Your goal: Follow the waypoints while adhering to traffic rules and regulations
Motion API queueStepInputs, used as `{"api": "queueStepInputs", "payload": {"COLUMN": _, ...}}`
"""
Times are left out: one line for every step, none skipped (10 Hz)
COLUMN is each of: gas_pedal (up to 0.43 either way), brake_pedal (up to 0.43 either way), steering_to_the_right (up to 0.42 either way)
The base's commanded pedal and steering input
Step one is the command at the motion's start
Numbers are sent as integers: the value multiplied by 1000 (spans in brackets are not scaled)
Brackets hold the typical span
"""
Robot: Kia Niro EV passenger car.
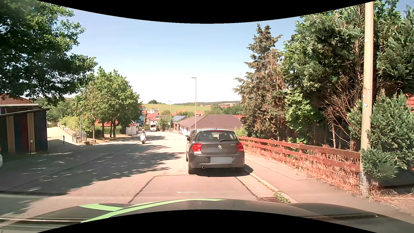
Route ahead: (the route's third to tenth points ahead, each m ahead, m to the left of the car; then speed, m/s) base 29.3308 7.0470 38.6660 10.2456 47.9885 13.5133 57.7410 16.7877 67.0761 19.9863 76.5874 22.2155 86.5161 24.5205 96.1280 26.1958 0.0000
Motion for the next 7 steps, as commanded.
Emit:
{"api": "queueStepInputs", "payload": {"gas_pedal": 0, "brake_pedal": 317, "steering_to_the_right": -240}}
{"api": "queueStepInputs", "payload": {"gas_pedal": 0, "brake_pedal": 317, "steering_to_the_right": -239}}
{"api": "queueStepInputs", "payload": {"gas_pedal": 0, "brake_pedal": 317, "steering_to_the_right": -239}}
{"api": "queueStepInputs", "payload": {"gas_pedal": 0, "brake_pedal": 317, "steering_to_the_right": -239}}
{"api": "queueStepInputs", "payload": {"gas_pedal": 0, "brake_pedal": 317, "steering_to_the_right": -239}}
{"api": "queueStepInputs", "payload": {"gas_pedal": 0, "brake_pedal": 317, "steering_to_the_right": -239}}
{"api": "queueStepInputs", "payload": {"gas_pedal": 0, "brake_pedal": 317, "steering_to_the_right": -239}}
